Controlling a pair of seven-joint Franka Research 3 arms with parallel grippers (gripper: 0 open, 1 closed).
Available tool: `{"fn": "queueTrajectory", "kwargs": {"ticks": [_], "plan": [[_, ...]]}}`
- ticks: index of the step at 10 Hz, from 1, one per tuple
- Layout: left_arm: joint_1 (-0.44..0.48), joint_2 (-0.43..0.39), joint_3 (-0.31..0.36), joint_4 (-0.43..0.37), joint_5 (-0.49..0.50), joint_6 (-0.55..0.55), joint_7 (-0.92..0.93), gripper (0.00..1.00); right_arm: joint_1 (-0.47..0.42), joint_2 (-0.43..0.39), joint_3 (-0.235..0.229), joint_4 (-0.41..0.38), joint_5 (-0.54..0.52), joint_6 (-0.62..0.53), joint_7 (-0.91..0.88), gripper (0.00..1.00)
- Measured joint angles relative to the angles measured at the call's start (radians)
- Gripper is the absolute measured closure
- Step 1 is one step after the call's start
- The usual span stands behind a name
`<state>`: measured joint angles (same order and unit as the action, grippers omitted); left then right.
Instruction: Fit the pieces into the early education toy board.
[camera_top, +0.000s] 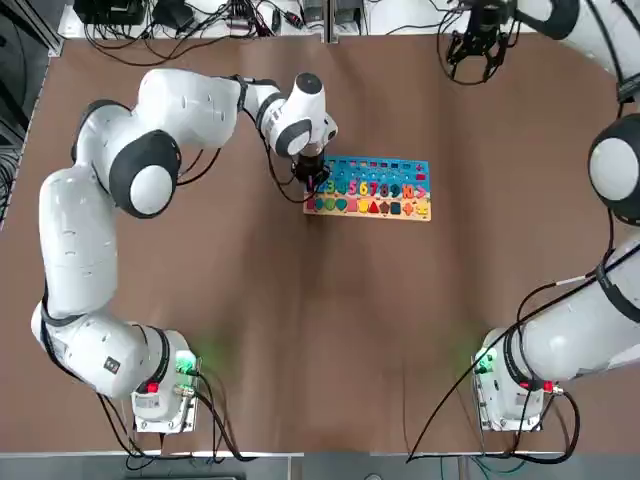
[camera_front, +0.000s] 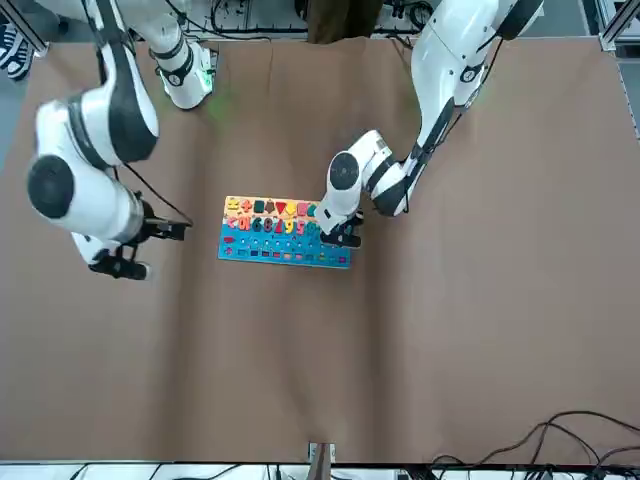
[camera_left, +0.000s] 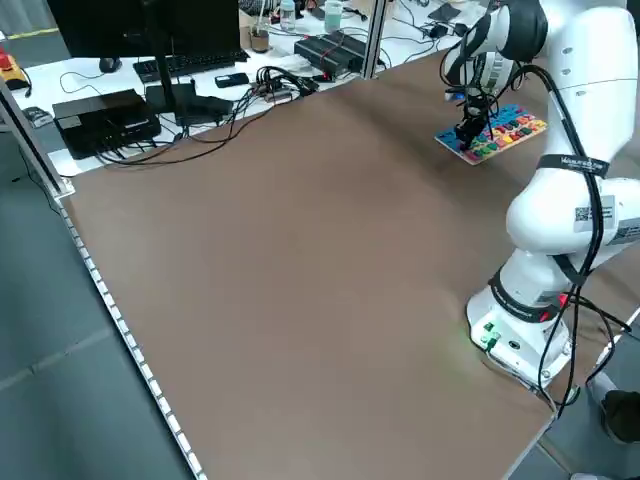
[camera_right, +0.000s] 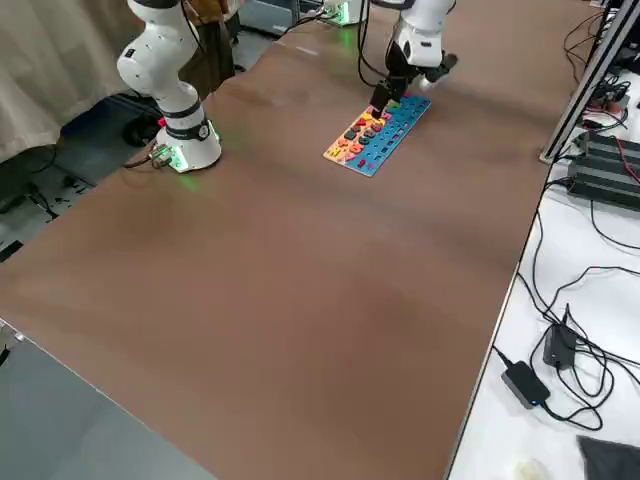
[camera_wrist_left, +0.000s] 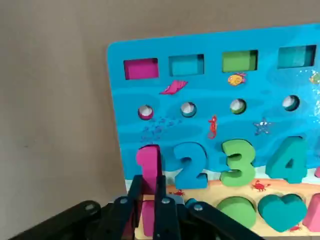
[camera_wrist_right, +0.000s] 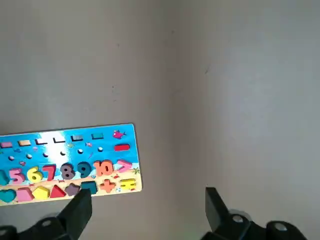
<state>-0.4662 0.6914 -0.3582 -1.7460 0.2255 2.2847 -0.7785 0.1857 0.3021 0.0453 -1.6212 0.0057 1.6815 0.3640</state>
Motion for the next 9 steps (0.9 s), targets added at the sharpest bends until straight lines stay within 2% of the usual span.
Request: {"fn": "queueTrajectory", "kwargs": {"ticks": [4, 9], "plan": [[-0.005, 0.001, 0.000, 0.001, 0.000, -0.005, 0.000, 0.87, 0.005, 0.052, -0.004, -0.014, 0.006, 0.000, 0.000, 0.00], [-0.004, 0.010, 0.002, 0.015, 0.000, -0.008, 0.000, 0.87, -0.024, 0.052, -0.008, -0.023, 0.029, 0.001, 0.001, 0.00]]}}
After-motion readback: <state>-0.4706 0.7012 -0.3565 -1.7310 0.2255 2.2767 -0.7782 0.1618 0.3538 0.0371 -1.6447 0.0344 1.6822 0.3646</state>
